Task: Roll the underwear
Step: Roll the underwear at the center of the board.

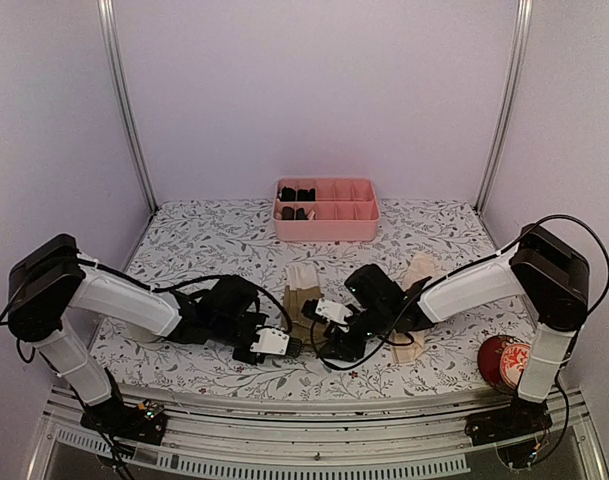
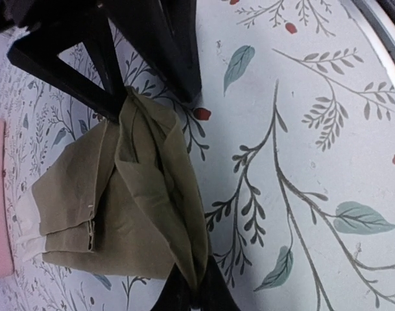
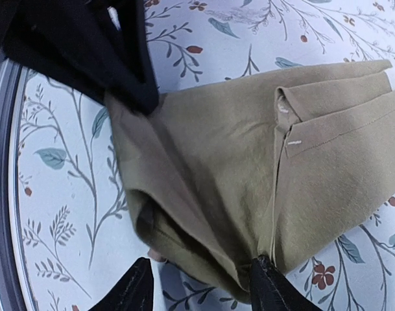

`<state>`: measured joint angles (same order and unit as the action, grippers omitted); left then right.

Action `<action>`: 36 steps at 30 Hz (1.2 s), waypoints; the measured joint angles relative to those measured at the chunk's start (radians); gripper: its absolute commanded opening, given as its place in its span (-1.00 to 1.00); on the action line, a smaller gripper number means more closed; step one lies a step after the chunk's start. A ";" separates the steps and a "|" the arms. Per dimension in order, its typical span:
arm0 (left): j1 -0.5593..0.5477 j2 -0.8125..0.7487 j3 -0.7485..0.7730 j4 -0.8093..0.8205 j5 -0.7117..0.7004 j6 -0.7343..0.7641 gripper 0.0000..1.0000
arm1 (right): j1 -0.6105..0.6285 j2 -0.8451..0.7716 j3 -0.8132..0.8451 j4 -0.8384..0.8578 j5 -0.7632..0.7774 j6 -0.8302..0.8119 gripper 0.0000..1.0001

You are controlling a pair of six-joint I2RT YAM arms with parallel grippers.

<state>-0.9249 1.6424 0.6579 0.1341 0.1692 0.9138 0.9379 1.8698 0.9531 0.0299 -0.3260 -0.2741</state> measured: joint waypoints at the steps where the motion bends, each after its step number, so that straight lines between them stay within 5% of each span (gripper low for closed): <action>1: 0.009 0.000 0.016 -0.025 0.019 -0.003 -0.81 | 0.007 -0.017 -0.019 0.009 0.014 -0.014 0.23; 14: 0.112 0.065 0.221 -0.381 0.271 -0.017 -0.73 | 0.162 -0.195 -0.217 0.224 0.336 -0.208 0.33; 22: 0.191 0.146 0.359 -0.509 0.380 -0.069 -0.72 | 0.244 -0.298 -0.301 0.323 0.405 -0.328 0.07; 28: 0.235 0.248 0.468 -0.607 0.457 -0.107 -0.71 | 0.274 -0.286 -0.299 0.351 0.433 -0.380 -0.11; 36: 0.306 0.372 0.572 -0.707 0.535 -0.160 -0.71 | 0.306 -0.129 -0.225 0.358 0.485 -0.423 -0.10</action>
<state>-0.6193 2.0140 1.2297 -0.5732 0.7044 0.7536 1.2438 1.7409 0.7277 0.3878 0.1589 -0.6975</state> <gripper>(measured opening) 0.145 0.446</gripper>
